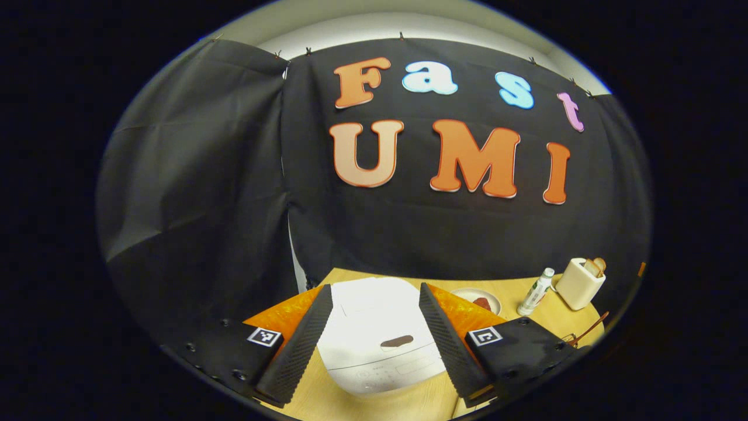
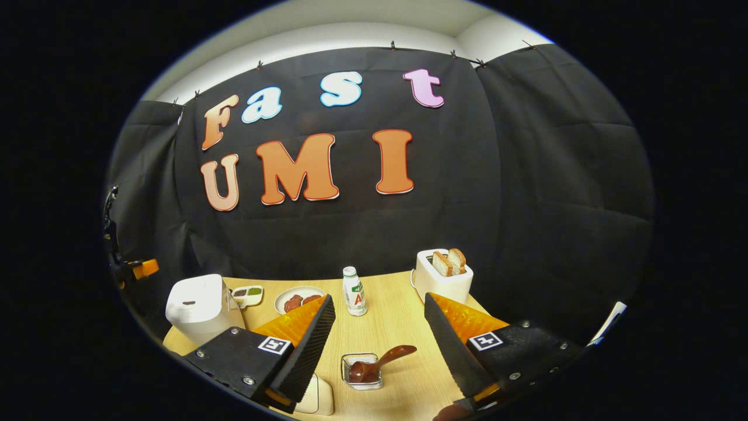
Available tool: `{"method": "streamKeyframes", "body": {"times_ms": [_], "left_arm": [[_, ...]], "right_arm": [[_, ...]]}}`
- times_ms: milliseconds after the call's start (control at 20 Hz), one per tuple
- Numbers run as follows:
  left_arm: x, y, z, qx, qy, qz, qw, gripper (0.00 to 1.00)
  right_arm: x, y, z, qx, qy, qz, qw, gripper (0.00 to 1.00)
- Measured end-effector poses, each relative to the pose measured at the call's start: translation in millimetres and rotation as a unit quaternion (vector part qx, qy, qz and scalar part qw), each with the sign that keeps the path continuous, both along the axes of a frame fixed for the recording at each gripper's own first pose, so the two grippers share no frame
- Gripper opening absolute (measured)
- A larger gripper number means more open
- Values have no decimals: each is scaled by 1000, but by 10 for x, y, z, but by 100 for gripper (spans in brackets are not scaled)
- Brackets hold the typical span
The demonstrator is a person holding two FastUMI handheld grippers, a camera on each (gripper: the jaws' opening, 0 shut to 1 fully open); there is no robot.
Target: Close the left gripper, press the button to open the rice cooker; take a wooden spoon from the chopstick holder with the right hand, scoop a spoonful of rice and pour it into the rice cooker, then put the wooden spoon back into the chopstick holder.
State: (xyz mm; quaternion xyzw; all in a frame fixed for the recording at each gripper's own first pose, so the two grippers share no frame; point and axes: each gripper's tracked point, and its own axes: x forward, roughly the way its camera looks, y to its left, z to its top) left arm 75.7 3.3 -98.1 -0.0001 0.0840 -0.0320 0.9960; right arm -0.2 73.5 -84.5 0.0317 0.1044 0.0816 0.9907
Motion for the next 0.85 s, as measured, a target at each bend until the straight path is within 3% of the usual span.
{"method": "streamKeyframes", "body": {"times_ms": [200, 500, 700, 750, 850], "left_arm": [[-207, 160, 463, 21, -41, 9, 999, 100], [-433, 325, 928, 11, -93, 24, 995, 100], [-458, 362, 1083, 13, -111, 25, 993, 100], [-459, 348, 1090, 11, -113, 24, 993, 99], [-441, 339, 1093, 9, -110, 22, 994, 100]], "right_arm": [[-10, 17, 243, 0, -32, -3, 999, 95], [-20, -2, 362, -13, -51, -7, 999, 95], [1, -20, 347, -11, -50, -10, 999, 95], [16, -25, 351, -11, -50, -12, 999, 100], [23, -31, 345, -12, -51, -13, 999, 95]]}}
